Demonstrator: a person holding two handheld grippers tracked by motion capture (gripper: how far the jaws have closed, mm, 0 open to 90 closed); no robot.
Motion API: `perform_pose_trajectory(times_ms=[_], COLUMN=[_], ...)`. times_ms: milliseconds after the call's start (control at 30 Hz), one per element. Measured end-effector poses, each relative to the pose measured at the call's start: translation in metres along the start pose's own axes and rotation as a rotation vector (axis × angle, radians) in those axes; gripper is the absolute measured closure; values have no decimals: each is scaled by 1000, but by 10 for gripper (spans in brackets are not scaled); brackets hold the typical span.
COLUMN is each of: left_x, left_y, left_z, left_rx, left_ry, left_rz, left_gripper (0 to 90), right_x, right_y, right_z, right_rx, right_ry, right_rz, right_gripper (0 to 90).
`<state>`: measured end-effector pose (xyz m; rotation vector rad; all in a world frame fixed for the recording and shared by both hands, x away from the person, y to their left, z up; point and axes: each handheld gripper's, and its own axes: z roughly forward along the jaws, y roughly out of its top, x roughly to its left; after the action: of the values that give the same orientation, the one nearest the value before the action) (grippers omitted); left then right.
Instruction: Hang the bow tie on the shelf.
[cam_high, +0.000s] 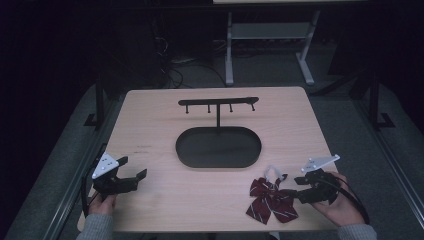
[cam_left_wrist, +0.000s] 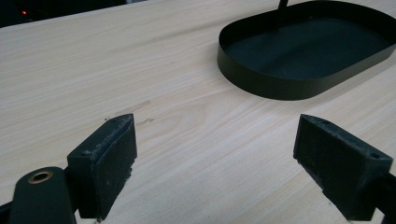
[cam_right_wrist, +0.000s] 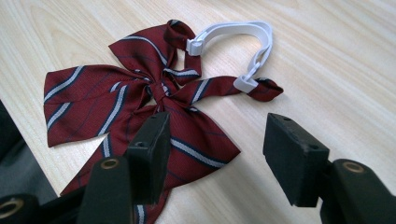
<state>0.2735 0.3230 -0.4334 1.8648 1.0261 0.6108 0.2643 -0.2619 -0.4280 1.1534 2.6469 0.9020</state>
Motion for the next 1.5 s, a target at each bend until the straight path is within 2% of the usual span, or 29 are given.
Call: perform_pose_trajectory(times_ms=[533, 667, 833, 1200, 1300, 1433, 1500], left_x=[2, 2, 3, 4, 3, 4, 4], left_y=[0, 0, 0, 1, 1, 0, 0], left_z=[-2, -3, -4, -5, -4, -5, -5], left_rx=[-6, -7, -11, -17, -15, -17, -21], left_ry=[10, 11, 14, 18, 14, 16, 17], left_rz=[-3, -13, -19, -17, -12, -18, -23], left_gripper=[128, 128, 128, 128, 128, 128, 129], right_x=[-1, -4, -6, -9, -9, -11, -14], right_y=[31, 41, 52, 71, 80, 88, 94], right_z=[-1, 1, 5, 8, 13, 18, 23], right_rx=[66, 78, 116, 154, 175, 191, 217], right_ry=[13, 32, 30, 25, 18, 22, 6], right_rz=[-82, -86, -97, -119, -138, -136, -135], right_gripper=[401, 416, 416, 440, 461, 473, 493])
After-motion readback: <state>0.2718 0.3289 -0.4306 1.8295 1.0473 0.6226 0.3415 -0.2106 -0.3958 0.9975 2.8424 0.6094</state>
